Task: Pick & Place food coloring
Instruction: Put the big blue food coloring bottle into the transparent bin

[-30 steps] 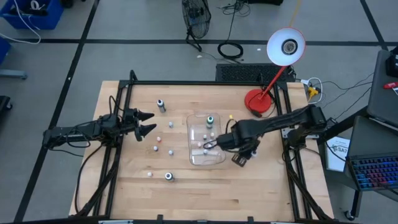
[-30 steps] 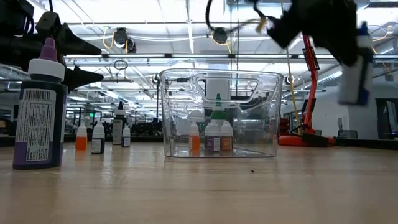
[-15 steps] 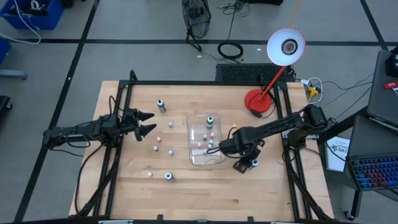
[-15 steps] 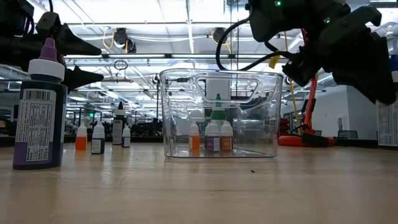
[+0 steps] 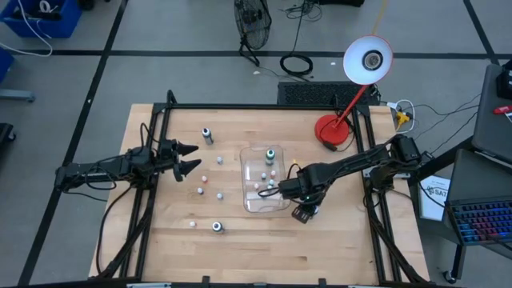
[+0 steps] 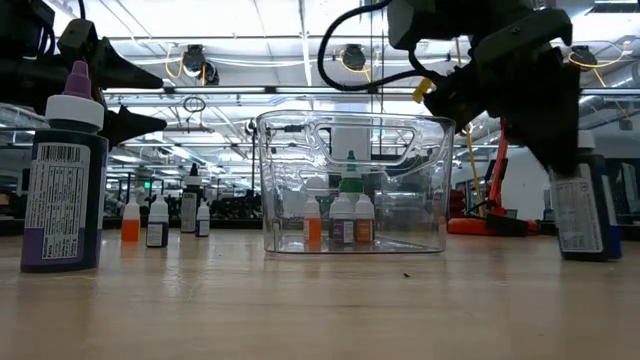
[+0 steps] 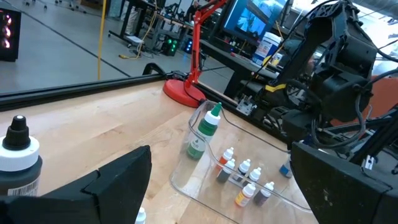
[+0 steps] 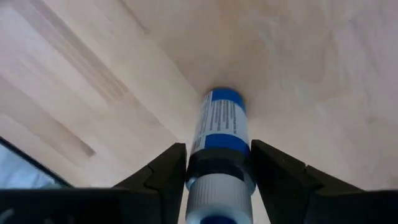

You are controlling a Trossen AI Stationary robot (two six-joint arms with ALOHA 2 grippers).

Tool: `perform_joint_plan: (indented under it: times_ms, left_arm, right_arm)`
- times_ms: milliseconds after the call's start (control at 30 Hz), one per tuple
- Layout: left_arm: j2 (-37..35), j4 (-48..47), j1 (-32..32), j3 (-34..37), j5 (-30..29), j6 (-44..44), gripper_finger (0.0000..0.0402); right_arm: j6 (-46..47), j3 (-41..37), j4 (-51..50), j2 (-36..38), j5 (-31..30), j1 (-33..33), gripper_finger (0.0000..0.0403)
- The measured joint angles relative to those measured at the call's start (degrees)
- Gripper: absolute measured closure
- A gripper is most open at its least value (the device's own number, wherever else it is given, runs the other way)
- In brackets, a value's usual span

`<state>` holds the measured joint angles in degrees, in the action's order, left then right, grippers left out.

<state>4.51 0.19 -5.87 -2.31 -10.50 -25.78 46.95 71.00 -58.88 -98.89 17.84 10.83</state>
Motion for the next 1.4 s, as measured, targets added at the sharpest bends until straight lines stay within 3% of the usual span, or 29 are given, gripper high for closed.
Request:
perform_joint_plan:
  times_ms: [200, 500, 633, 867, 1167, 1400]
  left_arm:
    - [0.0, 0.0, 0.0, 0.0, 0.0, 0.0, 0.0023]
    - [0.0, 0.0, 0.0, 0.0, 0.0, 0.0, 0.0023]
    - [0.0, 0.0, 0.0, 0.0, 0.0, 0.0, 0.0023]
    - [0.0, 0.0, 0.0, 0.0, 0.0, 0.0, 0.0023]
    - [0.0, 0.0, 0.0, 0.0, 0.0, 0.0, 0.0023]
    - [0.0, 0.0, 0.0, 0.0, 0.0, 0.0, 0.0023]
  right_arm:
    - [-0.1, 0.0, 1.0, 0.0, -2.9, -0.8, 0.0228]
    - [5.0, 0.0, 0.4, 0.0, -3.3, -0.9, 0.0151]
    - [8.2, 0.0, -0.9, 0.0, -2.4, -0.6, 0.0139]
    - [14.8, 0.0, -1.7, 0.0, -3.2, 0.9, 0.0151]
    - [20.9, 0.0, -1.3, 0.0, -10.6, 3.9, 0.0171]
    - [23.1, 0.0, -1.4, 0.0, -10.7, 5.1, 0.0194]
